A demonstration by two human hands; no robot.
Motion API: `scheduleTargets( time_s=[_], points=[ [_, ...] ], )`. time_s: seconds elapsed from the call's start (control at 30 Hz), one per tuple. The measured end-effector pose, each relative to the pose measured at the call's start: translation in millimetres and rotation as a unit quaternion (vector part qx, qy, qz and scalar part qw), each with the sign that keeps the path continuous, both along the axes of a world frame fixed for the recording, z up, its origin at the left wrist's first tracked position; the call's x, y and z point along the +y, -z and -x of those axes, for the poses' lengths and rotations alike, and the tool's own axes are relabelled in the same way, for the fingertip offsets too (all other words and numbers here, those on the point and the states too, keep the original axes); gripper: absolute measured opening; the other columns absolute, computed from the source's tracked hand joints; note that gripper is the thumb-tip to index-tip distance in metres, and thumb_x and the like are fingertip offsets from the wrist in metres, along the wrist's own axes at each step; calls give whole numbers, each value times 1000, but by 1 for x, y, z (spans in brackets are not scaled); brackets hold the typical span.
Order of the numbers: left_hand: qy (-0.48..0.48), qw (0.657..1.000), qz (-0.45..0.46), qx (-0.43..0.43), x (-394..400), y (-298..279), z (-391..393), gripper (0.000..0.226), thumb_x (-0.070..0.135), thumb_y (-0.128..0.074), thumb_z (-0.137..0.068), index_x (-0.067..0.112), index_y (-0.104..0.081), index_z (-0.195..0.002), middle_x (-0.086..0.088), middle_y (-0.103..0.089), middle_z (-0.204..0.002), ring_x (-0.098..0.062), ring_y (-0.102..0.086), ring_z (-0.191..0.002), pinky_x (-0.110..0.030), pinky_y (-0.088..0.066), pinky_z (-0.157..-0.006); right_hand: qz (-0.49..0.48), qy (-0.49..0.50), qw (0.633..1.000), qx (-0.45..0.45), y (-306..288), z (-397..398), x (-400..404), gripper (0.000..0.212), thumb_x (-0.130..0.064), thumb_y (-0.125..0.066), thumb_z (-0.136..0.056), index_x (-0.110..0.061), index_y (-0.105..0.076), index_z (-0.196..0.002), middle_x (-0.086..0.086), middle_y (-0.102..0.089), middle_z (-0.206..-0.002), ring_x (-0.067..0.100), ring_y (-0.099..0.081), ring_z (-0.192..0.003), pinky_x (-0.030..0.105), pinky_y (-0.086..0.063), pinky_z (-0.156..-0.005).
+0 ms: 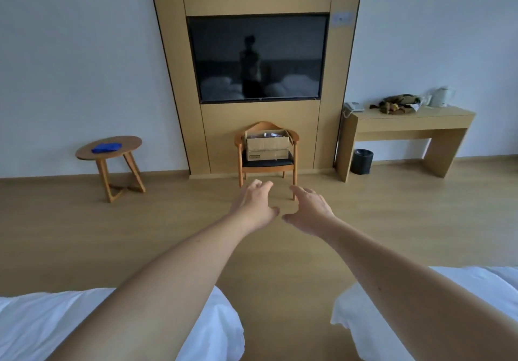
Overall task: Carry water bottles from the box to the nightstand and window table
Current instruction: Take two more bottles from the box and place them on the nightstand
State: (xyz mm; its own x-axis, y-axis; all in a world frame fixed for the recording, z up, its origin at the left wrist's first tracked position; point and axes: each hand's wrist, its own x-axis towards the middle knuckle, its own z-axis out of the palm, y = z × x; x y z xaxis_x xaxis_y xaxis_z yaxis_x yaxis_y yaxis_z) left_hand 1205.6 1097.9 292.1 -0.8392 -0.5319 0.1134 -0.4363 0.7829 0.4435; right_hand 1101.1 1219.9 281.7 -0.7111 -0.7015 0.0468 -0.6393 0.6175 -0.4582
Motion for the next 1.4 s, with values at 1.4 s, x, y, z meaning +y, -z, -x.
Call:
scheduleTargets(
  time_s=[1.4],
  points=[
    [37, 996, 32, -74, -681, 75, 742, 64, 40, -71, -87, 25, -46, -144, -4, -49, -144, -27, -47, -128, -47, -52, -100, -74, 30, 995, -52, 79, 737, -638, 74, -38, -74, -84, -27, -40, -148, 3, -58, -128, 24, -56, -116, 39, -57, -89]
  ],
)
